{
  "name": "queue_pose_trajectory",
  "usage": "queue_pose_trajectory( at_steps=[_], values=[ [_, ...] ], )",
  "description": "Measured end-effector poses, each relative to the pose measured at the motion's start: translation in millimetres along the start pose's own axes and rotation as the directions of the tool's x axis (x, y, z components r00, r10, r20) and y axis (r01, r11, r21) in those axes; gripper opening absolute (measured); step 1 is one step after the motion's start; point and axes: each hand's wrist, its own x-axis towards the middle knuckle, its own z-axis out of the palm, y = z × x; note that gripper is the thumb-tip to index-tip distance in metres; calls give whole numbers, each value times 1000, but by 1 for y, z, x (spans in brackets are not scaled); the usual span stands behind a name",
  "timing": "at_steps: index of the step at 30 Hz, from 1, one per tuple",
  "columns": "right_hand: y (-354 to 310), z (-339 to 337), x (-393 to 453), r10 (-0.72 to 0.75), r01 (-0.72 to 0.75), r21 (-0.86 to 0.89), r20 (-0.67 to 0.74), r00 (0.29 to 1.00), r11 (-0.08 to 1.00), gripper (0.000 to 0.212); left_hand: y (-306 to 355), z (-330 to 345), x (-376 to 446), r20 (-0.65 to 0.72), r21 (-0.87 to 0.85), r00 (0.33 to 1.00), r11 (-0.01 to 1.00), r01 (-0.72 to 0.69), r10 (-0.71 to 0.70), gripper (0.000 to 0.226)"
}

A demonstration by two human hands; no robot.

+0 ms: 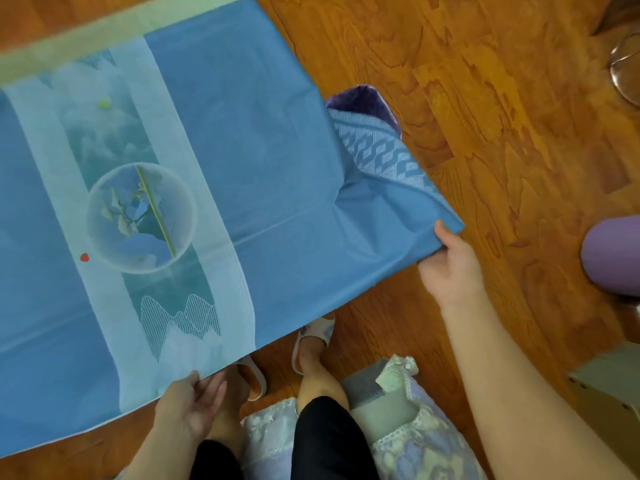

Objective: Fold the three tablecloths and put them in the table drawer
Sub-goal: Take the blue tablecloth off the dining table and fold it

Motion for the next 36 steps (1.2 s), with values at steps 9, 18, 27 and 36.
queue_pose_trajectory(
  at_steps=[9, 18, 27, 36],
  values=[
    [27, -42, 24, 270, -252, 101, -257, 928, 962, 37, -7, 7, 14, -22, -26, 998, 998, 51, -51, 20],
    [-5, -50, 39, 254, -257, 24, -268, 929, 966, 33, -8, 6, 12, -28, -14, 999, 999, 32, -33, 30],
    [-25, -52, 32, 195, -205, -41, -179, 964, 978, 77, -8, 8, 20, -16, -51, 999, 998, 37, -37, 18],
    [-24, -52, 34, 137, -173, -104, -286, 948, 979, 29, -14, 3, 24, -1, -138, 999, 990, 38, -38, 37]
  ],
)
